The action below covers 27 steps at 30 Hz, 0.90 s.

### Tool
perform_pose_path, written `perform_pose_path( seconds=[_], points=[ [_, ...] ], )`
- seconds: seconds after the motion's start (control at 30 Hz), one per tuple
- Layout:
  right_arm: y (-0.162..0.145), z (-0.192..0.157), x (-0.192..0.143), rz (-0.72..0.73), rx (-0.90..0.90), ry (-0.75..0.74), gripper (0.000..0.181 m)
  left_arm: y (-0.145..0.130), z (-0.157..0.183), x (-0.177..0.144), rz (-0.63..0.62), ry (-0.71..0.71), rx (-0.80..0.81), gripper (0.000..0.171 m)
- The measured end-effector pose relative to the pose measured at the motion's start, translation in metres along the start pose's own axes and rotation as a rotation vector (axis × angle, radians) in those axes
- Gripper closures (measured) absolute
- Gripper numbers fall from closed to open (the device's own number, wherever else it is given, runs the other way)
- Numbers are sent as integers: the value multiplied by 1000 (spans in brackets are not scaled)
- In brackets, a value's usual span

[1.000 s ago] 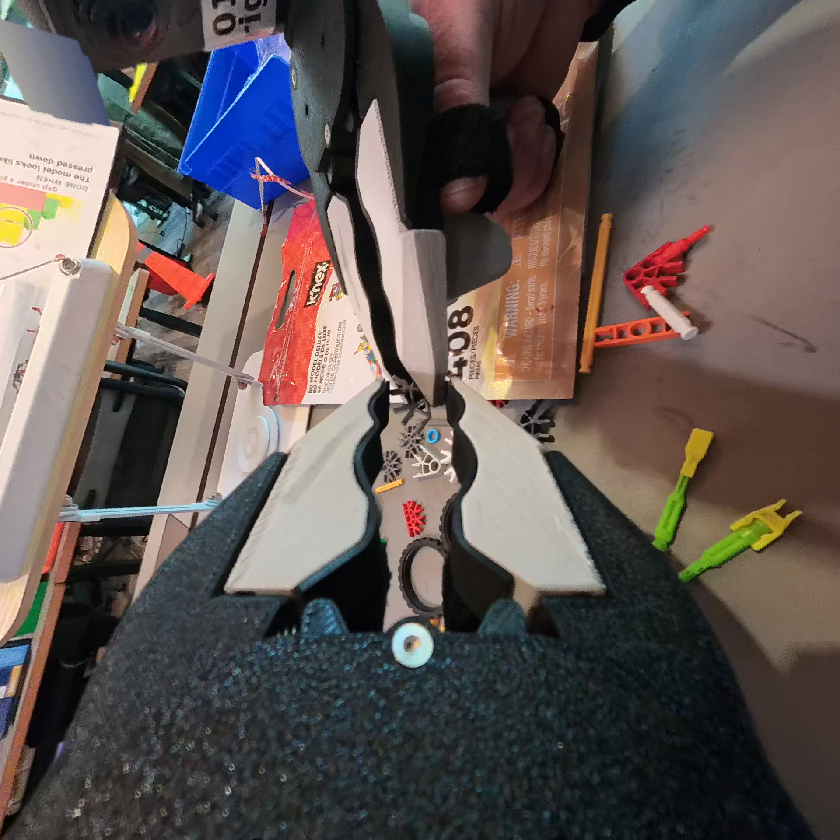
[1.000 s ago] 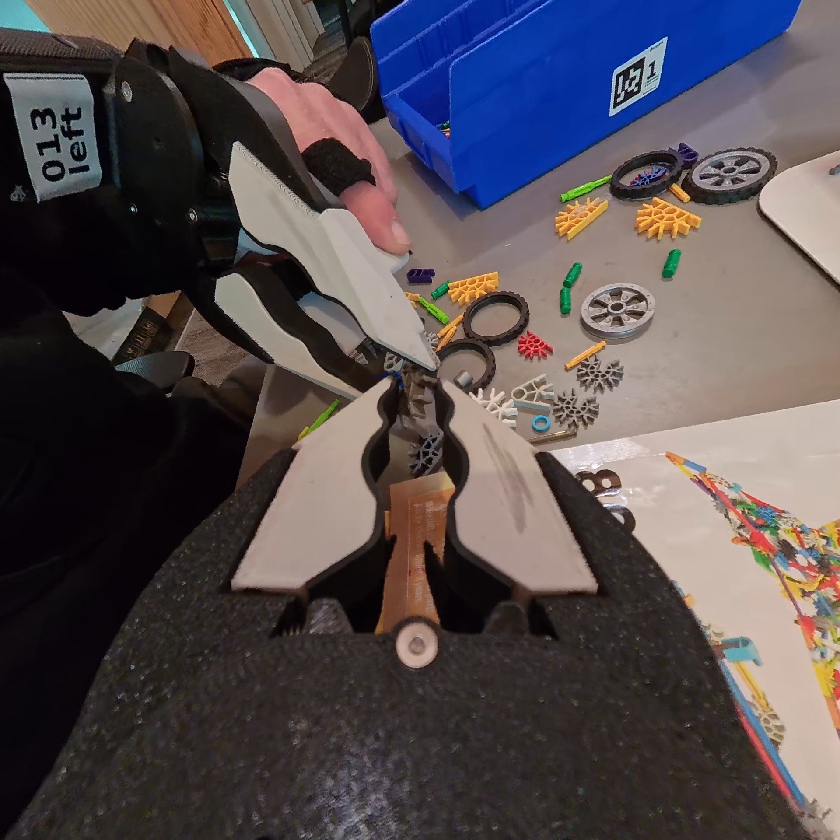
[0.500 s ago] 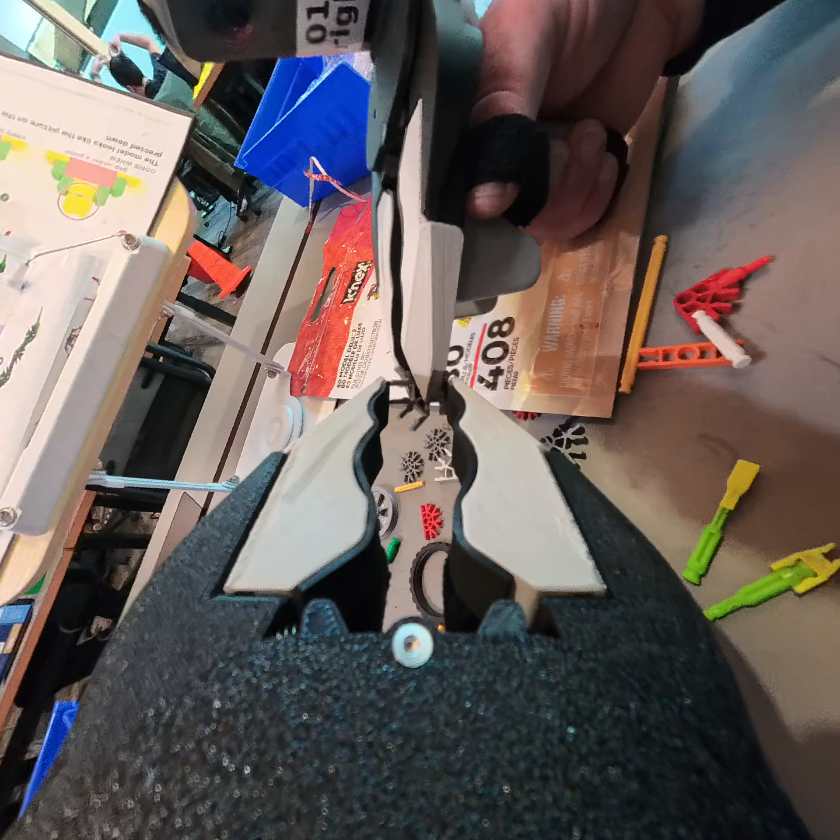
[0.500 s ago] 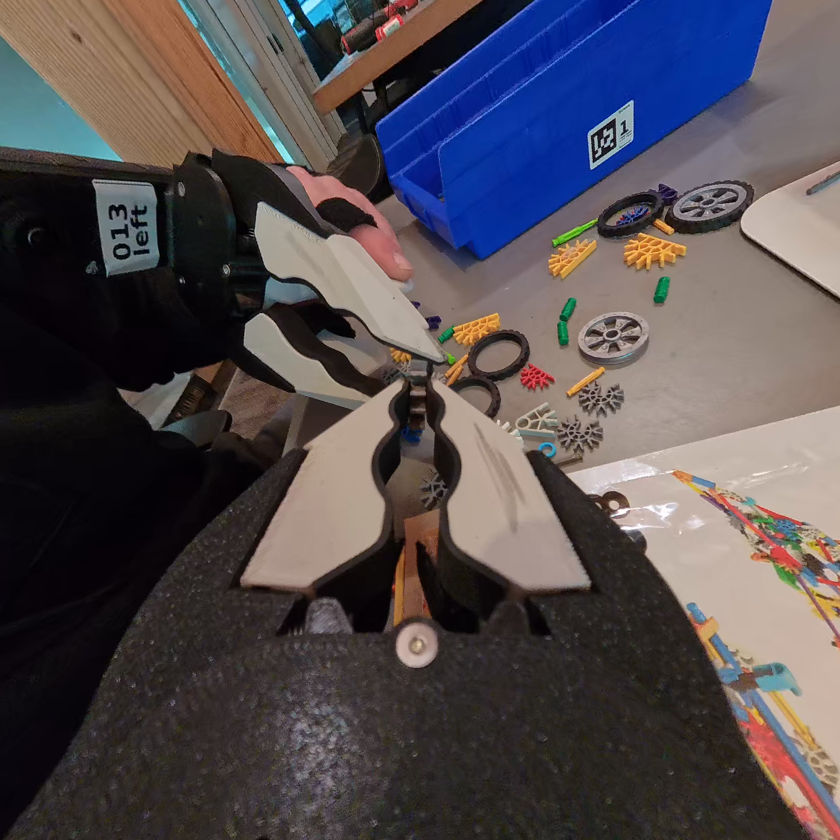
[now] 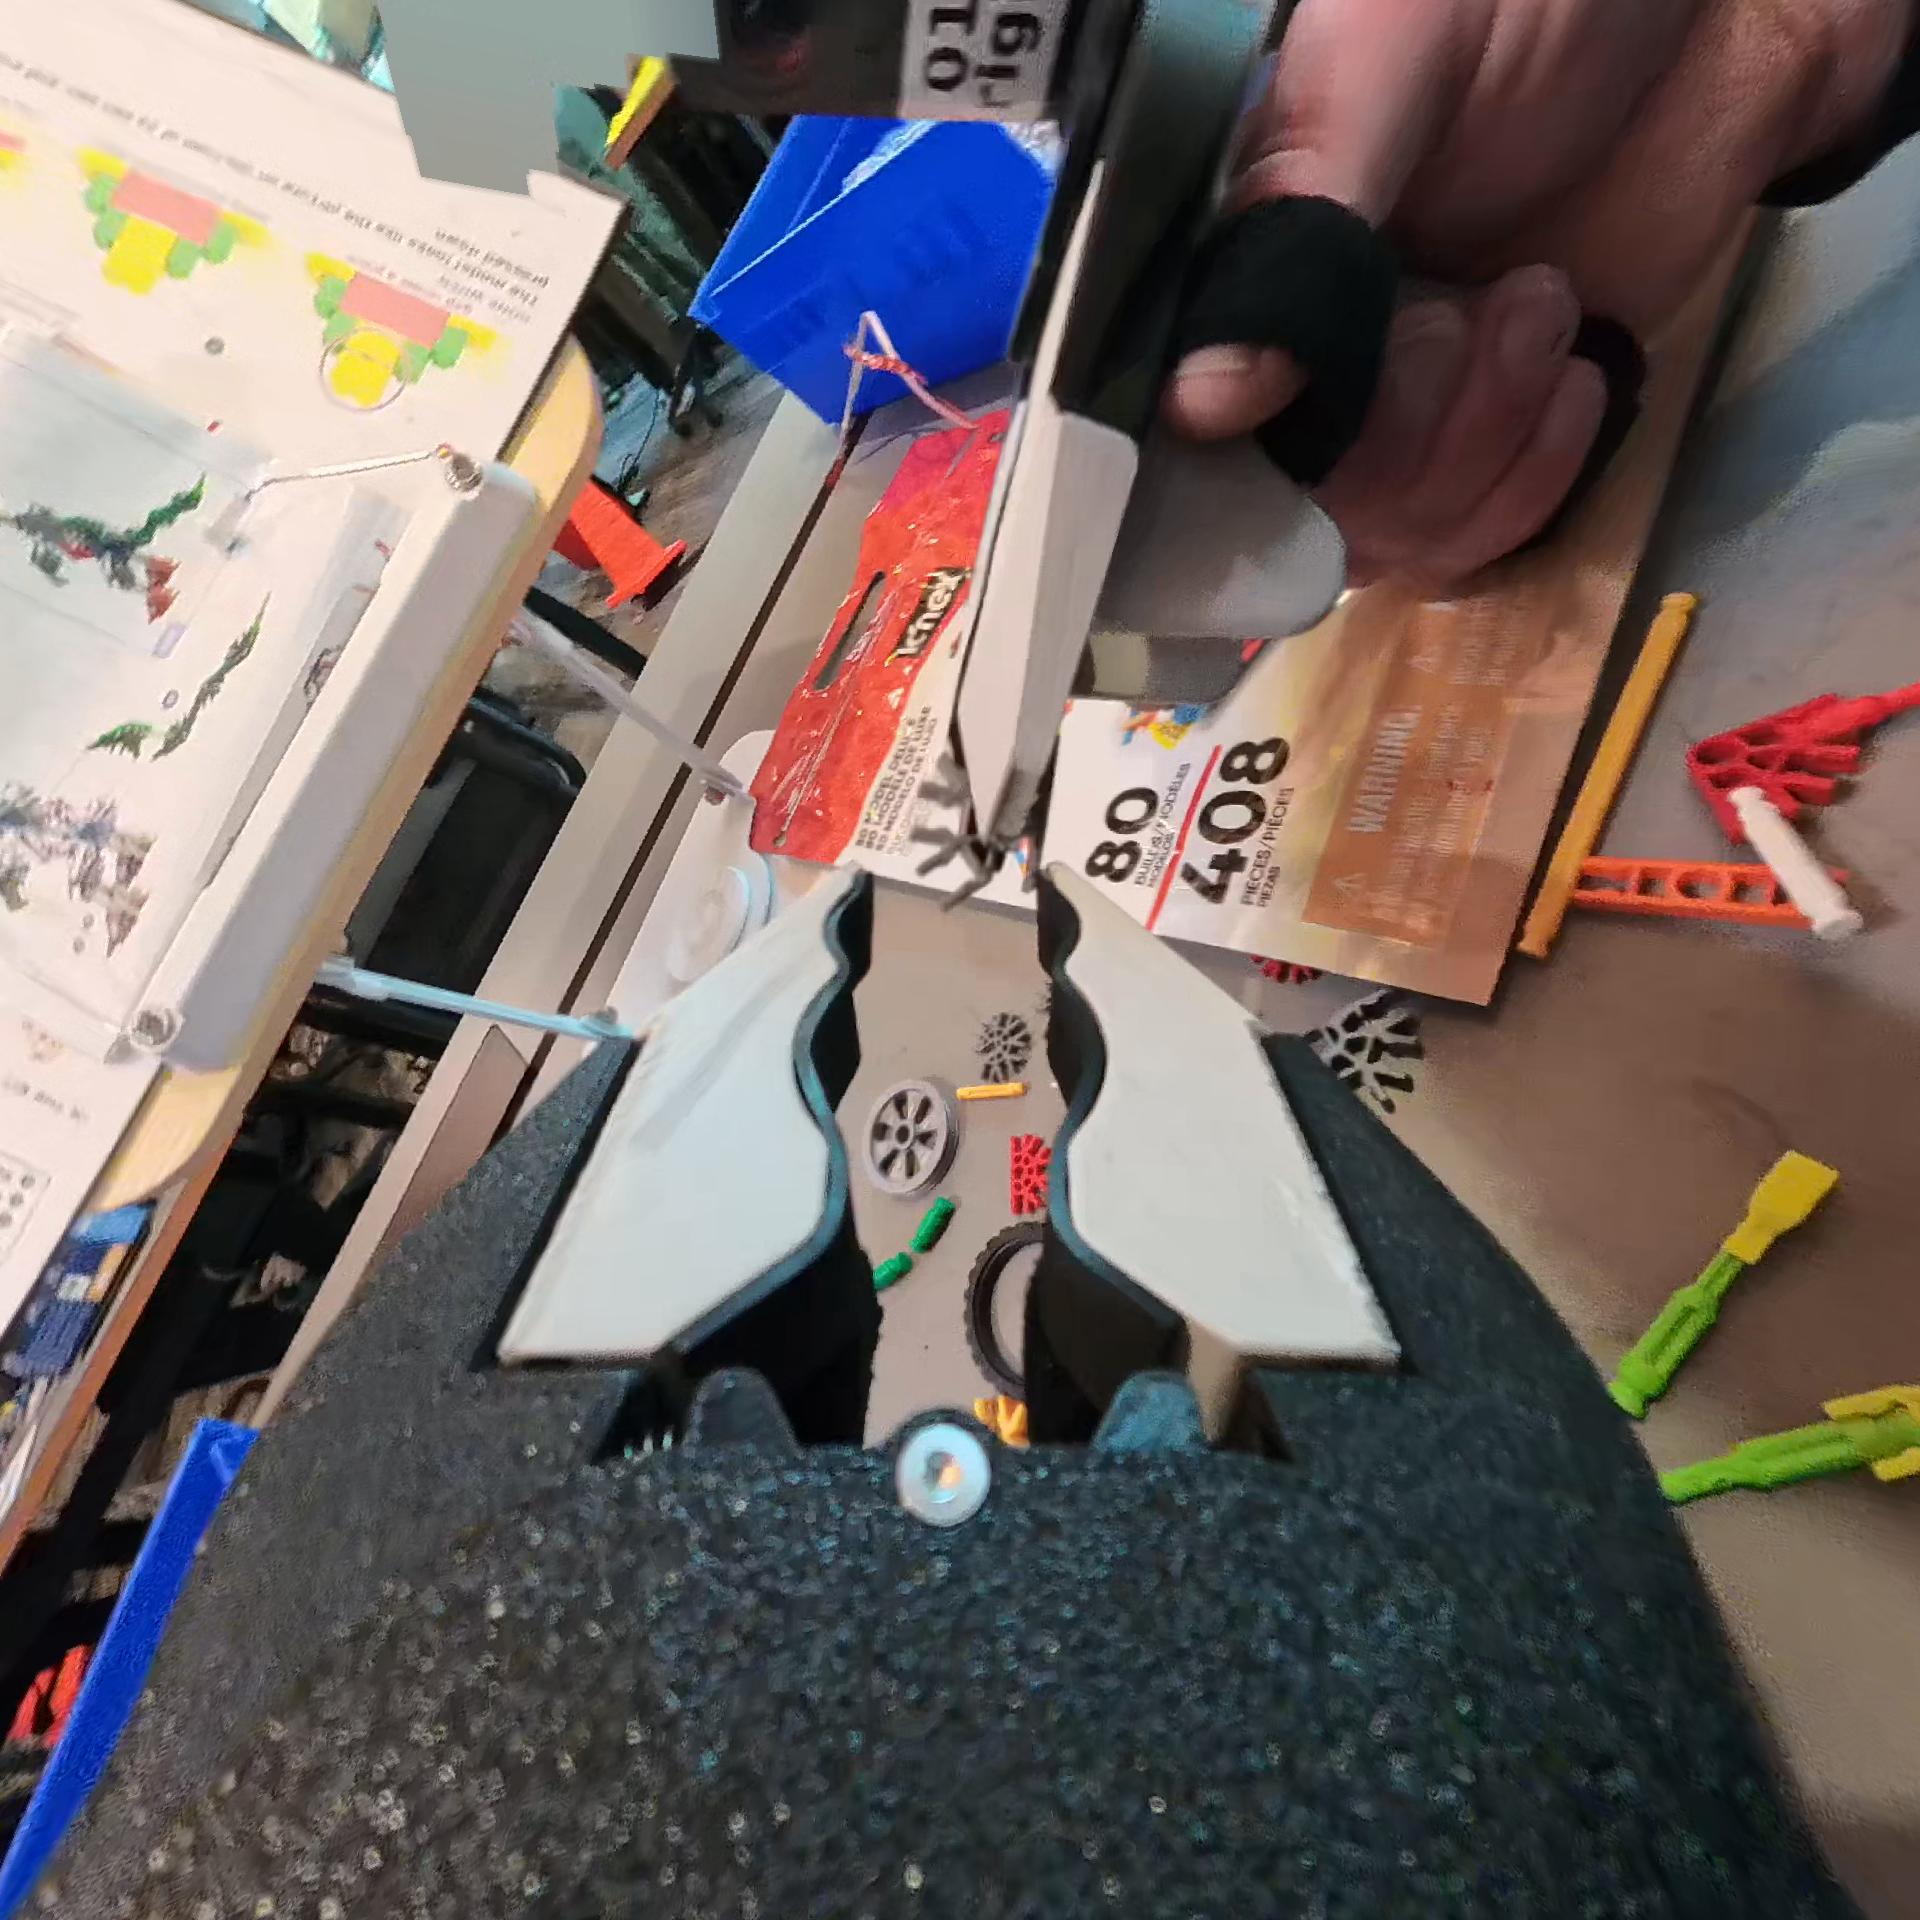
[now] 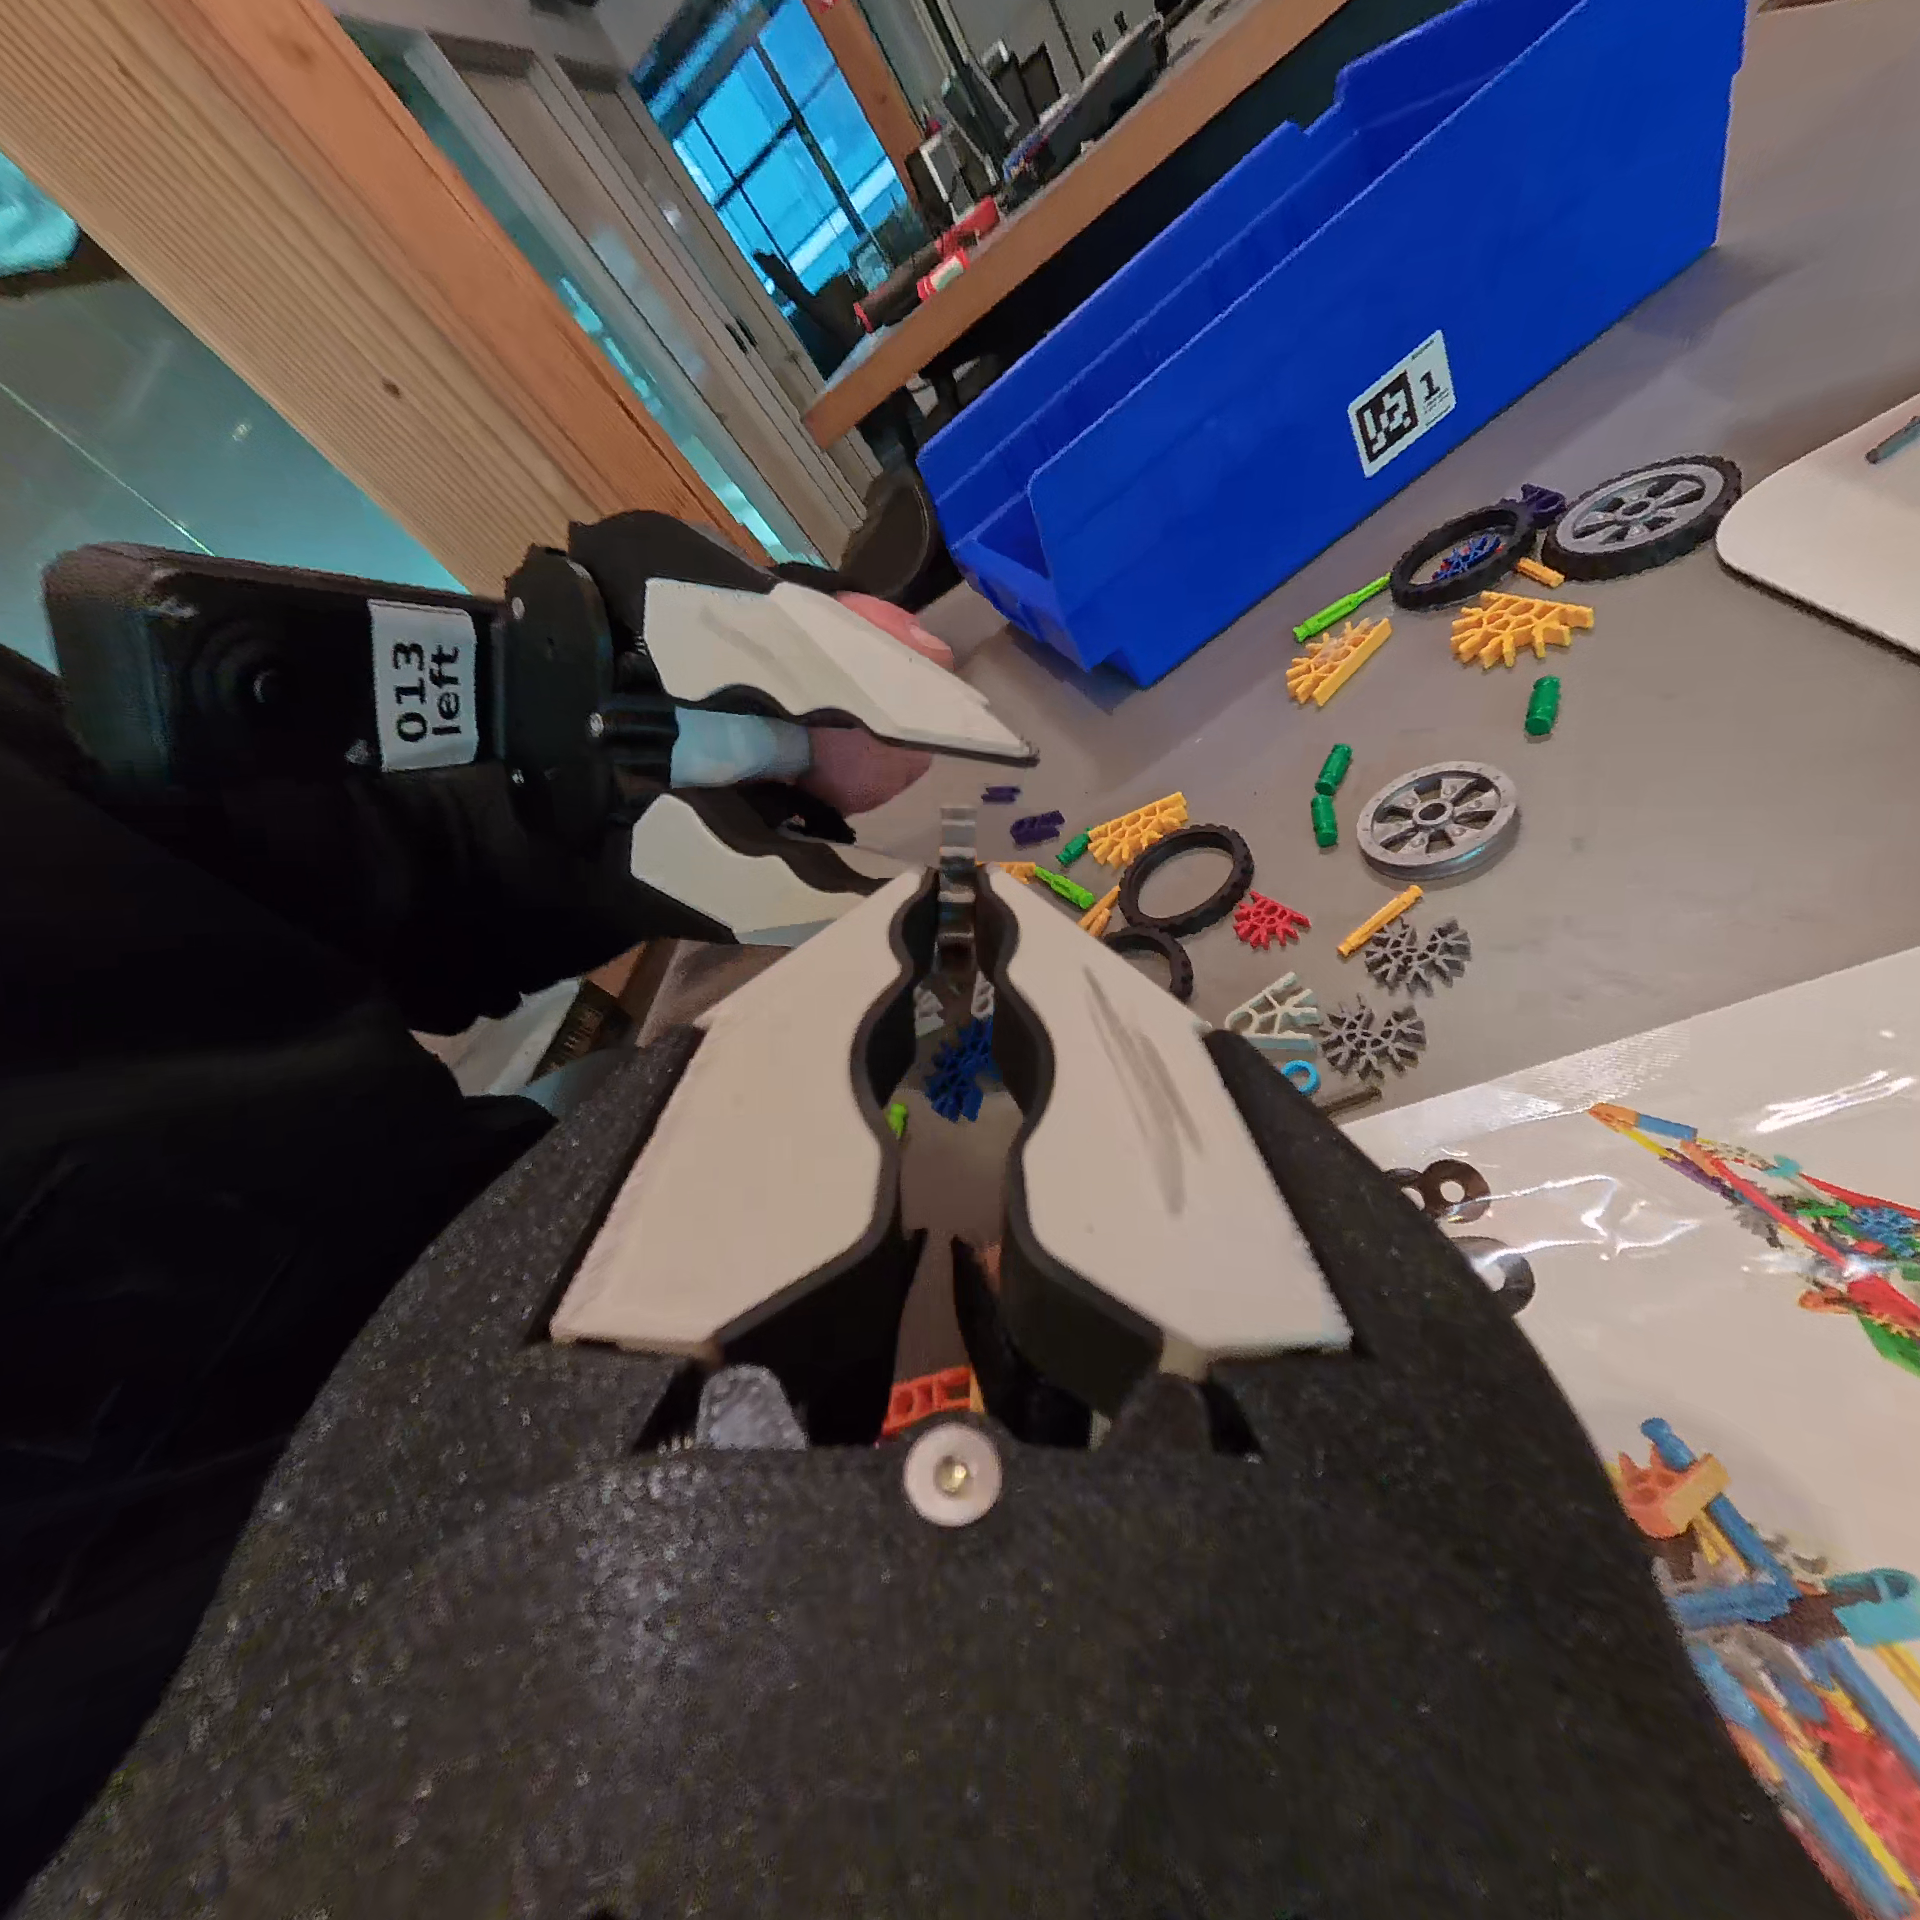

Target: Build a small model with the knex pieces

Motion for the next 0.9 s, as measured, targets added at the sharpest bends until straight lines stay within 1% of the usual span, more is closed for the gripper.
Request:
perform_pose_path(
  seconds=[0.1, 0.3, 0.37, 0.5, 0.57, 0.63, 0.7, 0.8, 0.9],
  points=[
    [2, 3, -3, 40, 40, 16, 177, 1, -4, 0, 4, 18, -48, 142],
    [7, 0, -5, 106, 54, 47, 177, 5, -6, 3, -4, 38, -99, 143],
    [10, -2, -6, 144, 54, 63, 177, 5, -6, 3, 4, 24, -159, 143],
    [11, -1, -7, 162, 58, 59, 177, 4, -9, 1, 48, -42, -368, 146],
    [12, -3, -7, 173, 44, 65, 177, 2, -8, 1, 58, -107, -459, 148],
    [11, -4, -6, 159, 17, 56, 177, 2, -5, 0, 110, -201, -545, 152],
    [9, -8, -3, 131, -29, 50, 177, 1, -9, -3, 162, -231, -646, 157],
    [9, -12, -1, 135, -60, 53, 177, -3, -12, -6, 218, -305, -763, 162],
    [10, -14, -1, 139, -57, 66, 177, -4, -11, -7, 270, -350, -823, 167]
  ],
)
Point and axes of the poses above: each gripper's, where its closed fingertips meet, x out along the fingers, y out of its top, z = x × y across the jaws, the point moved 8 cm from there along -x, back along the fingers, and after that the axes turned 2 degrees about -x, right-handed, at the moved point
